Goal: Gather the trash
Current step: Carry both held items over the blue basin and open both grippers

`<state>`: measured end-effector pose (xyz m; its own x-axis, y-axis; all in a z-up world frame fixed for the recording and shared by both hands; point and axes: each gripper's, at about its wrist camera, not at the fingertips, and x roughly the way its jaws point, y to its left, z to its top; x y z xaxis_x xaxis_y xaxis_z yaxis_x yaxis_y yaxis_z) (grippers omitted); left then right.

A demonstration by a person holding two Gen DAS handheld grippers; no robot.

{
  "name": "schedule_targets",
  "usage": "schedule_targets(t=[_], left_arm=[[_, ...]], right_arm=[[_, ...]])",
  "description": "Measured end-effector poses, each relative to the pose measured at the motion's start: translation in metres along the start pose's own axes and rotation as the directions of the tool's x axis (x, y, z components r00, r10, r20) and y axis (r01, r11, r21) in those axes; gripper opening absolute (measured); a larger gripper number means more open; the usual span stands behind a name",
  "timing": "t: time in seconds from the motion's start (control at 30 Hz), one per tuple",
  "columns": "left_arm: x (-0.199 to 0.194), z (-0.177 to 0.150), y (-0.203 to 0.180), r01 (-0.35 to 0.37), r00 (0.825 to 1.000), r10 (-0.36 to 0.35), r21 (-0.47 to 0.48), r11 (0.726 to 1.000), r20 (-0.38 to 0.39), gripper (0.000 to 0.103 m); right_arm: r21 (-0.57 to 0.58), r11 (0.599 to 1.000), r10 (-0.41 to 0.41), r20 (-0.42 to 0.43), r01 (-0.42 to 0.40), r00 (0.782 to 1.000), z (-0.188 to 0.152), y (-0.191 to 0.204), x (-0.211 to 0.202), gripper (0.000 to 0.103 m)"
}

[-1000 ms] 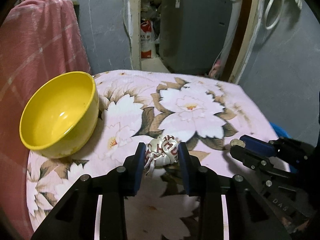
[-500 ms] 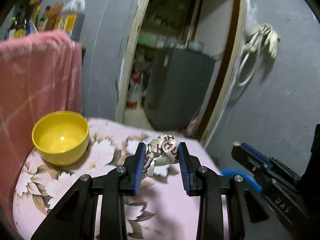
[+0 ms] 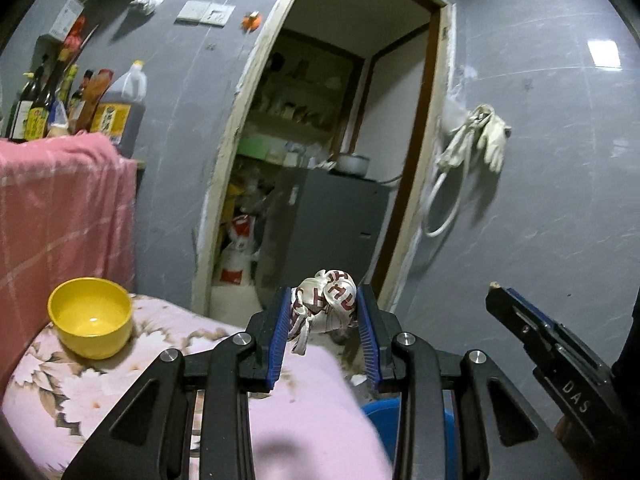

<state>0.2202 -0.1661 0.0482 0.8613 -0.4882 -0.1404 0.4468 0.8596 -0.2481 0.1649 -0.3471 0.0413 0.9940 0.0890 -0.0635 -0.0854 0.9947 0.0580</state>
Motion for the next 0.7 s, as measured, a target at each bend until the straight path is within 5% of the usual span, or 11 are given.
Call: schedule_targets(t=[0.3,0.7], left_arm=[[0.009,-0.006,-0.050,0.080,0.997,-0.080,0.015,0.997,0.017,0.029],[0.041,-0.039,-0.101,0.130,0.989,-0.125,0.056,0.990,-0.081,0.029]], right_arm=[[-0.012,0.995,-0.101,0.033,0.102,0.994,0.001,-0.040,-0.031,0.020],[0.035,0.978,-0.206,-0.035,0.207,0.978,-0.023,-0.095,-0.044,0.020]])
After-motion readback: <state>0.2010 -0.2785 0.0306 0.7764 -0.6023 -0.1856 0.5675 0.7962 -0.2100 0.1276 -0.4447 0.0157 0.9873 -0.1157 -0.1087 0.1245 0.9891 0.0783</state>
